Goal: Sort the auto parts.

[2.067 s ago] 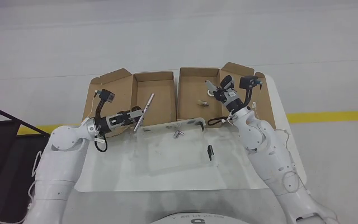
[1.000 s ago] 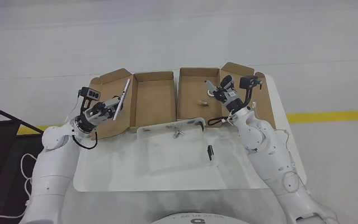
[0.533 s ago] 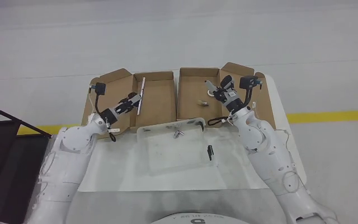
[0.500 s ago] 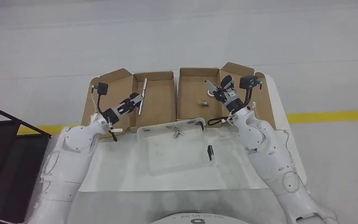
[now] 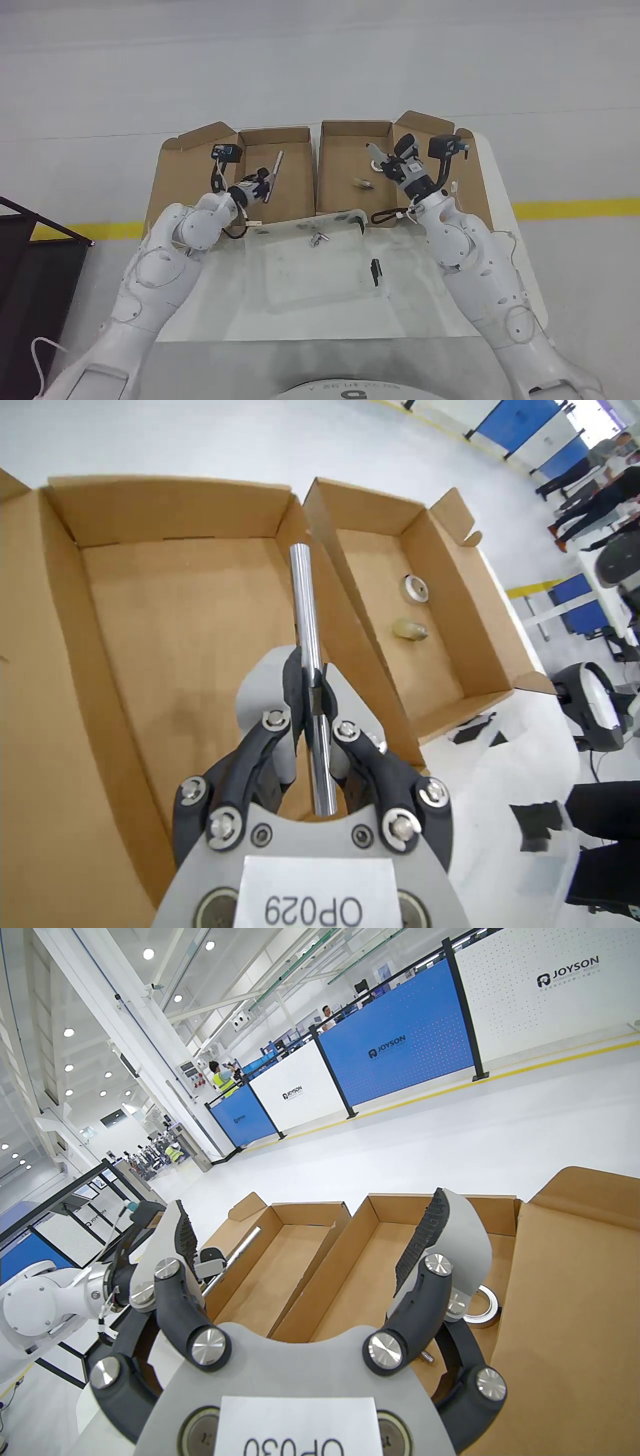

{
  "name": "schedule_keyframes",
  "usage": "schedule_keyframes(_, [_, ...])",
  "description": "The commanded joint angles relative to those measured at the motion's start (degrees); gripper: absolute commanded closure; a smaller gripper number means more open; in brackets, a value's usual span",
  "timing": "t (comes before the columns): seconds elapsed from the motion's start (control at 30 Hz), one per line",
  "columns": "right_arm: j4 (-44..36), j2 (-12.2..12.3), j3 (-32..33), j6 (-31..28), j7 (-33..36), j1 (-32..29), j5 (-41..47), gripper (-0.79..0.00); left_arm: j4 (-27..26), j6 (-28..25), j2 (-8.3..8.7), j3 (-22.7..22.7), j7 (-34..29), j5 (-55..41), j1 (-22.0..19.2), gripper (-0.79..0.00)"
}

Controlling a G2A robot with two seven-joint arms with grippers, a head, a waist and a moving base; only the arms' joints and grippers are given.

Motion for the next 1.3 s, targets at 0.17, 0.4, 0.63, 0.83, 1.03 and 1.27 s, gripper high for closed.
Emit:
schedule_keyframes(0.17, [0.0,0.0,0.0,0.0,0.0,0.0,0.0,-0.785,10.2,-0.1,-2.13,5.1,2.4,0.6,-5.2,0.000])
schedule_keyframes(0.4, [0.0,0.0,0.0,0.0,0.0,0.0,0.0,-0.785,15.3,-1.6,-3.41,6.9,4.2,0.2,-7.6,-0.163])
schedule_keyframes(0.63, [0.0,0.0,0.0,0.0,0.0,0.0,0.0,-0.785,14.3,-3.7,-3.51,5.6,6.1,-0.8,-7.3,-0.785])
schedule_keyframes(0.83, [0.0,0.0,0.0,0.0,0.0,0.0,0.0,-0.785,4.0,-8.3,-1.30,-1.5,5.6,-1.9,-1.5,-0.785])
schedule_keyframes(1.03, [0.0,0.0,0.0,0.0,0.0,0.0,0.0,-0.785,-11.9,-16.1,1.83,-12.9,2.6,-3.6,10.7,-0.785])
schedule_keyframes(1.27, [0.0,0.0,0.0,0.0,0.0,0.0,0.0,-0.785,-20.3,-20.8,3.23,-19.3,-0.7,-8.4,19.8,-0.785])
